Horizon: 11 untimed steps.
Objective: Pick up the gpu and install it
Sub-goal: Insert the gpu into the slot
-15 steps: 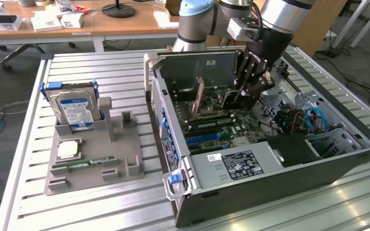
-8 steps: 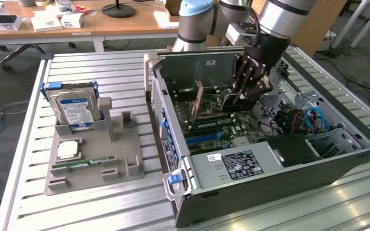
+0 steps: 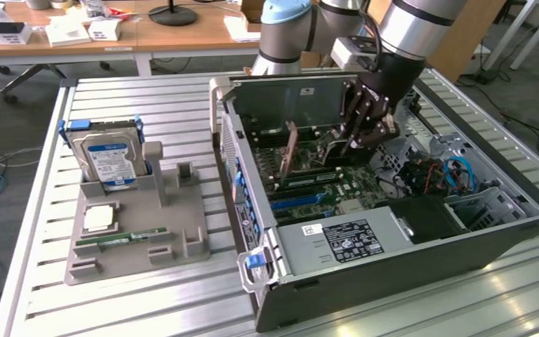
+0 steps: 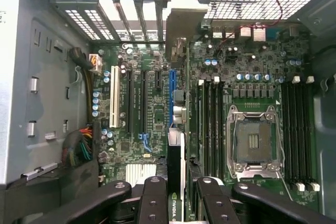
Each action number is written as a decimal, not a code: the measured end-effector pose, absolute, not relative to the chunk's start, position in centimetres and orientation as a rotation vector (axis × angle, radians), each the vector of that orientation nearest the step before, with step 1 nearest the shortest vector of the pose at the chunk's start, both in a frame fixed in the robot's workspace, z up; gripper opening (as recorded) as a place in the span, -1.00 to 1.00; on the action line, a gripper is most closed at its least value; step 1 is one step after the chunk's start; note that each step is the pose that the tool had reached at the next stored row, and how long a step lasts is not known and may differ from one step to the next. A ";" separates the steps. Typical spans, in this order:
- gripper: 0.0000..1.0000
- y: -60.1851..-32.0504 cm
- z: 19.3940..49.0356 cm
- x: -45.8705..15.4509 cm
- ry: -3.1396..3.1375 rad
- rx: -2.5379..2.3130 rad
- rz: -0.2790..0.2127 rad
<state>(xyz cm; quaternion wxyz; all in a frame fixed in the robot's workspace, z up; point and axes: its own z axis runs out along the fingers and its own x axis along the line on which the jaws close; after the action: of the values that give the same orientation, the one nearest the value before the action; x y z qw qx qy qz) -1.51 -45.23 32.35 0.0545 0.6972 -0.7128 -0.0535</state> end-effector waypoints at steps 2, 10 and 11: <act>-0.47 -45.3 32.2 -1.5 -2.164 2.120 -0.165; -0.47 -45.7 31.4 -1.7 -2.156 2.145 -0.178; -0.47 -45.7 31.3 -1.7 -2.155 2.149 -0.180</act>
<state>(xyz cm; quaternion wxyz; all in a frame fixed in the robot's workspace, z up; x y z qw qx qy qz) -1.73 -45.68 31.27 0.0466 0.7041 -0.7061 -0.0589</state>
